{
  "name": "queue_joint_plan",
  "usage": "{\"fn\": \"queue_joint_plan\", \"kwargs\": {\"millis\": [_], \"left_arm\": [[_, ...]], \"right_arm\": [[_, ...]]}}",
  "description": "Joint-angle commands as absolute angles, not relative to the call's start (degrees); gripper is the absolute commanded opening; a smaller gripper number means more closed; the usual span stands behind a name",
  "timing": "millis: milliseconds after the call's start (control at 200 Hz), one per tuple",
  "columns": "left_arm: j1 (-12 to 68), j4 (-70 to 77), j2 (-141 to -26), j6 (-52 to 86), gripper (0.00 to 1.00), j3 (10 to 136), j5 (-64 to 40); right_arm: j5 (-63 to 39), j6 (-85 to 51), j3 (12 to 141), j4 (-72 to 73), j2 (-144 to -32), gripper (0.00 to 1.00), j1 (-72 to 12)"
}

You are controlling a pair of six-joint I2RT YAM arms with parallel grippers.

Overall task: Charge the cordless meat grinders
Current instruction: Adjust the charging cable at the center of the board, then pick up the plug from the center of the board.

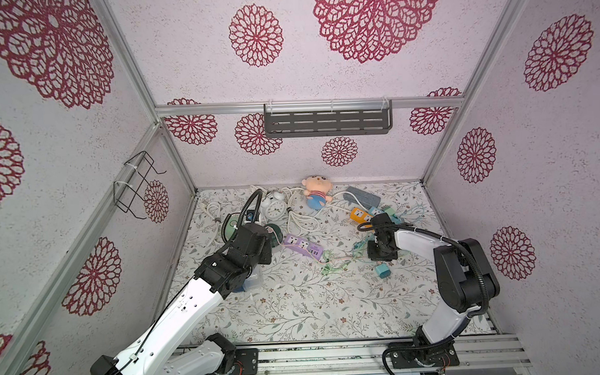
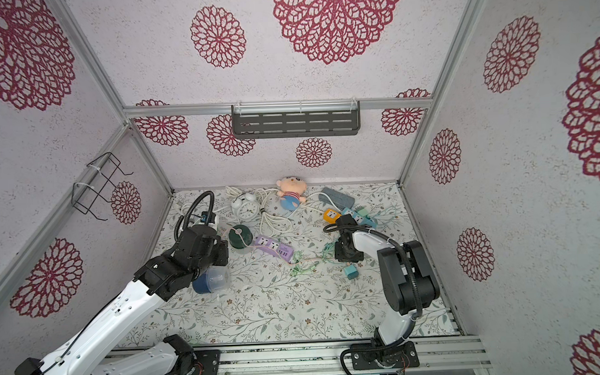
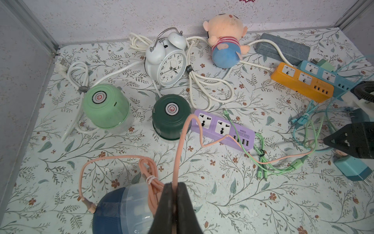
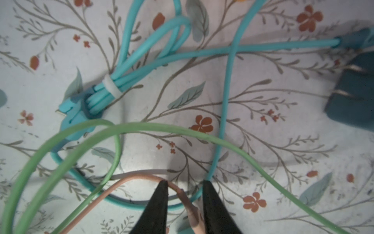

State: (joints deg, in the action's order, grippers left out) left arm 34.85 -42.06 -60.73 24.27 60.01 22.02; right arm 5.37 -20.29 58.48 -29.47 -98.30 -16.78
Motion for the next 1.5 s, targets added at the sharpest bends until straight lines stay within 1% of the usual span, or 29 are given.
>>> {"fn": "queue_joint_plan", "kwargs": {"millis": [0,90,165,215,265,305,350,425,465,530,620,685,731,801,876,946,1041,1161,1231,1321,1381,1461,1496], "left_arm": [[34.4,-40.0,-61.3,24.8,0.10,60.1,20.7],[34.4,-40.0,-61.4,24.9,0.19,60.1,20.1],[34.4,-39.9,-61.5,25.2,0.32,59.9,19.6],[34.4,-39.9,-61.7,25.4,0.39,60.0,19.3],[34.4,-39.8,-61.9,25.6,0.48,60.0,19.0],[34.4,-39.7,-61.9,25.7,0.53,60.0,18.9],[34.4,-39.6,-62.1,26.0,0.56,60.2,18.5],[34.5,-38.9,-62.2,26.5,0.57,60.0,17.3],[34.5,-38.6,-62.3,26.9,0.57,59.9,16.5],[34.6,-38.1,-62.5,27.5,0.57,59.6,15.5],[34.9,-37.6,-62.7,27.9,0.57,59.3,15.0],[35.0,-37.4,-62.6,27.9,0.58,59.2,14.9],[35.0,-37.5,-62.7,27.9,0.59,59.0,15.5],[34.9,-38.5,-62.8,29.2,0.61,58.7,16.7],[34.7,-38.8,-63.4,30.9,0.66,58.1,16.3],[34.7,-39.6,-64.8,32.6,0.69,58.0,15.8],[34.6,-40.6,-66.0,36.6,0.70,57.0,16.0],[33.6,-38.5,-64.6,42.2,0.70,53.1,14.1],[33.1,-38.0,-64.5,44.2,0.70,52.6,12.5],[33.0,-38.9,-66.3,45.1,0.66,54.8,11.1],[33.5,-37.9,-67.9,44.7,0.64,56.3,8.0],[36.8,-32.7,-70.3,43.0,0.64,57.3,3.6],[39.7,-30.3,-71.6,42.3,0.67,58.2,3.3]], "right_arm": [[7.3,-19.6,57.7,-31.2,-98.1,0.26,-17.2],[6.9,-19.9,56.4,-31.1,-96.7,0.26,-17.2],[6.3,-20.2,55.5,-31.4,-95.7,0.36,-17.2],[6.1,-20.6,54.8,-31.5,-94.9,0.38,-17.2],[5.9,-21.0,54.2,-31.6,-94.1,0.38,-17.2],[5.8,-21.3,53.8,-31.8,-93.6,0.36,-17.2],[5.6,-21.9,53.3,-32.0,-92.7,0.34,-17.2],[4.1,-22.9,51.9,-31.6,-91.1,0.29,-17.1],[3.5,-23.5,51.3,-31.6,-90.3,0.29,-17.2],[2.8,-24.4,50.1,-31.8,-89.0,0.35,-17.3],[2.0,-25.7,48.2,-31.6,-86.7,0.48,-17.6],[1.1,-26.3,47.1,-31.2,-85.6,0.50,-17.6],[0.9,-26.5,46.7,-31.2,-85.6,0.47,-17.6],[1.0,-26.5,46.4,-30.9,-86.2,0.39,-17.7],[0.7,-26.6,45.9,-30.1,-86.8,0.33,-17.7],[0.4,-26.7,45.2,-28.8,-87.1,0.28,-17.7],[1.2,-26.8,44.8,-28.1,-86.4,0.18,-17.7],[2.5,-26.1,45.2,-28.6,-84.5,0.10,-17.7],[2.3,-25.7,45.5,-28.7,-83.4,0.07,-17.7],[1.5,-25.7,45.8,-28.7,-81.4,0.05,-17.7],[0.5,-25.8,46.0,-28.6,-79.8,0.04,-17.7],[-0.8,-26.0,46.6,-28.7,-77.9,0.01,-17.7],[-1.5,-26.2,47.0,-29.0,-77.2,0.01,-17.7]]}}
